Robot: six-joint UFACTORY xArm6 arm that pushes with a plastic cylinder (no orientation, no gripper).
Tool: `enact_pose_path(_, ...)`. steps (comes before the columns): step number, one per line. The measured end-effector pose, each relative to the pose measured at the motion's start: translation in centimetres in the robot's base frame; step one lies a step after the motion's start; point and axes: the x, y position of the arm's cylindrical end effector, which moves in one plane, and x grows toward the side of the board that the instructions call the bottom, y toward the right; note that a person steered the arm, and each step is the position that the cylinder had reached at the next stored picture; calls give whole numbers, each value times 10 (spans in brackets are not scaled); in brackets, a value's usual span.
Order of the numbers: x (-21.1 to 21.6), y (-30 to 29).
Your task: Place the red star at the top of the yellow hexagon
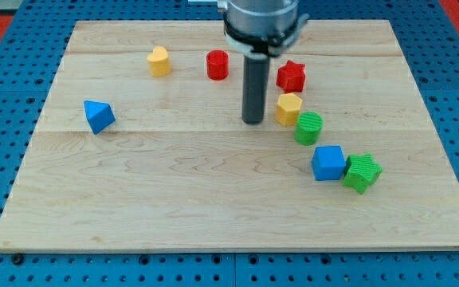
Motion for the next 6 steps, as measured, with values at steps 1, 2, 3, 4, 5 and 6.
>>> enact_pose_path(1,-35,28)
enact_pose_path(2,8,88)
enact_pose_path(3,53,126)
enact_pose_path(4,47,138)
enact_pose_path(5,-7,156)
enact_pose_path(6,-77,196)
